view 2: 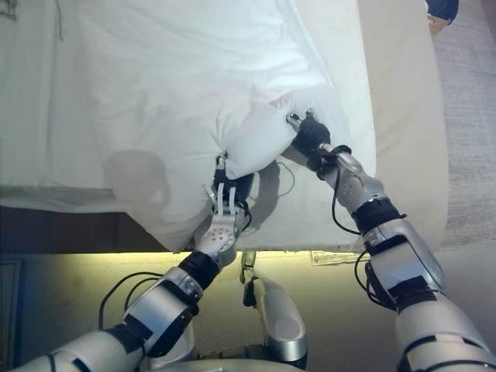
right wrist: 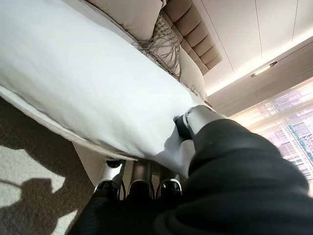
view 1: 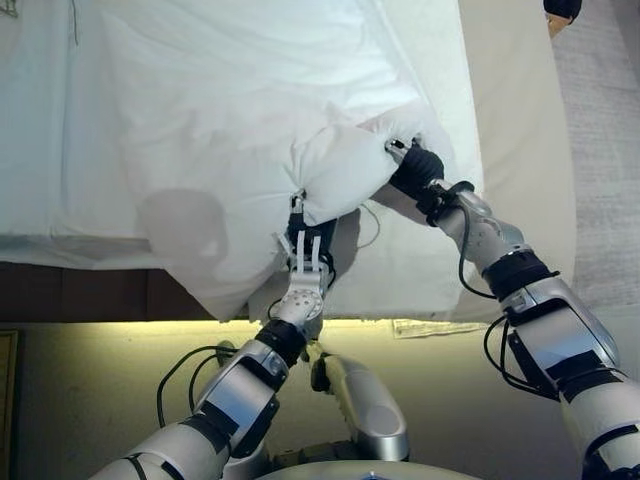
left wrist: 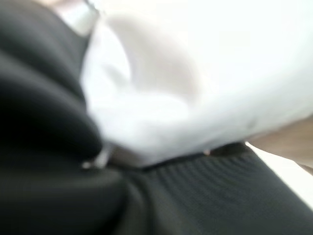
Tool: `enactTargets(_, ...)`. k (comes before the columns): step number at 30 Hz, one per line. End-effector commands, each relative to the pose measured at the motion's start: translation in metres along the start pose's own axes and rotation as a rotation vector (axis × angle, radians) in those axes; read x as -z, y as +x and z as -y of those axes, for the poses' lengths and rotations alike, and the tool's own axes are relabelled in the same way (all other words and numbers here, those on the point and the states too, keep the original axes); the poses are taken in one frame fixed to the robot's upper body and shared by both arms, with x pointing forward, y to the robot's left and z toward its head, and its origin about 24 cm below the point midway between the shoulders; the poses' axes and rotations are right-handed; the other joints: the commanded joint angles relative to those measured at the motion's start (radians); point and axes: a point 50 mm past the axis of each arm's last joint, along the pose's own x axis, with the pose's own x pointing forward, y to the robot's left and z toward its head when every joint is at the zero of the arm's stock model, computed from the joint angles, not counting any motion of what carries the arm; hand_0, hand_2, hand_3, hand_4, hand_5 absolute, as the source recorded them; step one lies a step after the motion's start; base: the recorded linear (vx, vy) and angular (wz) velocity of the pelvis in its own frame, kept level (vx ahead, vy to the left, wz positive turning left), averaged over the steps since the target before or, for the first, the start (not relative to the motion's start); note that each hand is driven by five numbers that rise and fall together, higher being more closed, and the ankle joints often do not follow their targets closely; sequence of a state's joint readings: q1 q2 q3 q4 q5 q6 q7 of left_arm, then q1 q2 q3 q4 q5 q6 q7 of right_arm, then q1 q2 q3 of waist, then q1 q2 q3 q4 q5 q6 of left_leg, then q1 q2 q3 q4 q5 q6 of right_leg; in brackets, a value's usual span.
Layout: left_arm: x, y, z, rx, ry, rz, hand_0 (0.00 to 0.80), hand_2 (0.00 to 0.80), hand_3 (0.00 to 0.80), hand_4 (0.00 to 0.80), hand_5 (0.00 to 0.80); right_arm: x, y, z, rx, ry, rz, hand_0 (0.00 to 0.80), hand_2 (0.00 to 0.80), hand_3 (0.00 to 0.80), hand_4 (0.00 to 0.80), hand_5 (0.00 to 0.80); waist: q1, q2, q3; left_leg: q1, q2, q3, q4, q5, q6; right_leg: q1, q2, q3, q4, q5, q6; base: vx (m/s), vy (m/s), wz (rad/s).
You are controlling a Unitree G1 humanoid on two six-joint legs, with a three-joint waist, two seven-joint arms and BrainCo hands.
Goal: Make the bed neatly
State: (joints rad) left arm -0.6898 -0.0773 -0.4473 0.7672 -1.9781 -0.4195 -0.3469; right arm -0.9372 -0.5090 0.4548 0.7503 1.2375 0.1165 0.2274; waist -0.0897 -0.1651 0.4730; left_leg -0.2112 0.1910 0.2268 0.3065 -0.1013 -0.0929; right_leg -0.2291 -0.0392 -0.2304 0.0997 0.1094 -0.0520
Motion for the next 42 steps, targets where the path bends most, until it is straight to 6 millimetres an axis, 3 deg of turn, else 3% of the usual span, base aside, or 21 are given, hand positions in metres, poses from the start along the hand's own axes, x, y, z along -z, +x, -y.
enactTargets(1, -0.016, 0.001, 0.008, 0.089, -0.024, 0.073, 0.8, 0.8, 0.8, 0.8, 0.8, -0.064, -0.018, 0.025, 0.119, -0.012, 0.213, 0.0, 0.0, 0.0, 0.0, 0.0, 0.035, 0.033, -0.059, 0.035, 0.097, -0.063, -0.125, 0.131, -0.08, 0.023, -0.082, -0.001, 0.132, -0.143, 0.129, -0.016, 0.057, 0.05)
enactTargets(6, -0.022, -0.001, 0.003, 0.085, 0.04, 0.041, 0.8, 0.8, 0.8, 0.8, 0.8, -0.032, -0.025, 0.046, 0.201, -0.058, 0.044, 0.0, 0.0, 0.0, 0.0, 0.0, 0.046, 0.051, -0.079, 0.063, 0.084, -0.066, -0.141, 0.132, -0.077, 0.054, -0.096, -0.007, 0.123, -0.145, 0.135, -0.013, 0.074, 0.03)
enactTargets(9, -0.039, -0.01, -0.011, 0.044, 0.081, 0.053, 0.8, 0.8, 0.8, 0.8, 0.8, 0.01, -0.042, 0.071, 0.27, -0.045, -0.111, 0.0, 0.0, 0.0, 0.0, 0.0, 0.06, 0.068, -0.1, 0.094, 0.073, -0.075, -0.168, 0.134, -0.071, 0.086, -0.106, -0.014, 0.108, -0.147, 0.139, 0.011, 0.077, 0.05)
enactTargets(12, -0.061, -0.022, -0.025, 0.011, 0.122, 0.065, 0.8, 0.8, 0.8, 0.8, 0.8, 0.064, -0.073, 0.093, 0.29, 0.021, -0.316, 0.0, 0.0, 0.0, 0.0, 0.0, 0.076, 0.081, -0.125, 0.126, 0.064, -0.085, -0.197, 0.138, -0.065, 0.122, -0.113, -0.027, 0.087, -0.148, 0.142, 0.036, 0.063, 0.1)
enactTargets(13, -0.074, -0.029, -0.032, -0.002, 0.151, 0.065, 0.8, 0.8, 0.8, 0.8, 0.8, 0.091, -0.093, 0.102, 0.286, 0.038, -0.425, 0.0, 0.0, 0.0, 0.0, 0.0, 0.087, 0.086, -0.139, 0.141, 0.059, -0.089, -0.209, 0.138, -0.063, 0.143, -0.116, -0.036, 0.074, -0.15, 0.143, 0.045, 0.035, 0.1)
enactTargets(16, -0.106, -0.051, -0.05, -0.047, 0.207, 0.059, 0.8, 0.8, 0.8, 0.8, 0.8, 0.145, -0.142, 0.117, 0.31, 0.096, -0.611, 0.0, 0.0, 0.0, 0.0, 0.0, 0.116, 0.094, -0.174, 0.17, 0.046, -0.104, -0.232, 0.14, -0.059, 0.191, -0.121, -0.059, 0.044, -0.145, 0.147, 0.087, 0.018, 0.11)
enactTargets(19, -0.132, -0.075, -0.064, -0.089, 0.252, 0.069, 0.8, 0.8, 0.8, 0.8, 0.8, 0.179, -0.178, 0.119, 0.326, 0.176, -0.711, 0.0, 0.0, 0.0, 0.0, 0.0, 0.138, 0.108, -0.204, 0.198, 0.033, -0.117, -0.246, 0.14, -0.055, 0.233, -0.125, -0.074, 0.022, -0.142, 0.149, 0.11, 0.059, 0.23)
enactTargets(25, -0.175, -0.115, -0.074, -0.134, 0.353, 0.136, 0.8, 0.8, 0.8, 0.8, 0.8, 0.211, -0.235, 0.122, 0.445, 0.35, -0.696, 0.0, 0.0, 0.0, 0.0, 0.0, 0.155, 0.138, -0.269, 0.243, 0.009, -0.124, -0.27, 0.137, -0.051, 0.294, -0.132, -0.09, -0.022, -0.134, 0.155, 0.1, 0.115, 0.14)
enactTargets(29, -0.213, -0.128, -0.063, -0.135, 0.455, 0.189, 0.8, 0.8, 0.8, 0.8, 0.8, 0.214, -0.264, 0.13, 0.529, 0.363, -0.703, 0.0, 0.0, 0.0, 0.0, 0.0, 0.167, 0.156, -0.297, 0.271, -0.008, -0.124, -0.295, 0.14, -0.049, 0.33, -0.138, -0.103, -0.052, -0.125, 0.161, 0.054, 0.128, 0.06)
enactTargets(30, -0.231, -0.13, -0.054, -0.133, 0.502, 0.223, 0.8, 0.8, 0.8, 0.8, 0.8, 0.212, -0.27, 0.134, 0.567, 0.363, -0.695, 0.0, 0.0, 0.0, 0.0, 0.0, 0.173, 0.163, -0.307, 0.278, -0.015, -0.124, -0.298, 0.139, -0.048, 0.341, -0.141, -0.109, -0.059, -0.124, 0.163, 0.053, 0.13, 0.04)
enactTargets(36, -0.292, -0.146, -0.022, -0.18, 0.636, 0.334, 0.8, 0.8, 0.8, 0.8, 0.8, 0.206, -0.281, 0.143, 0.646, 0.346, -0.676, 0.0, 0.0, 0.0, 0.0, 0.0, 0.195, 0.189, -0.336, 0.296, -0.041, -0.134, -0.303, 0.129, -0.044, 0.376, -0.153, -0.128, -0.074, -0.125, 0.169, 0.054, 0.115, 0.07)
enactTargets(42, -0.35, -0.186, -0.001, -0.307, 0.723, 0.477, 0.8, 0.8, 0.8, 0.8, 0.8, 0.205, -0.285, 0.145, 0.666, 0.342, -0.666, 0.0, 0.0, 0.0, 0.0, 0.0, 0.215, 0.207, -0.351, 0.3, -0.063, -0.146, -0.299, 0.116, -0.036, 0.394, -0.162, -0.146, -0.079, -0.134, 0.171, 0.045, 0.106, 0.04)
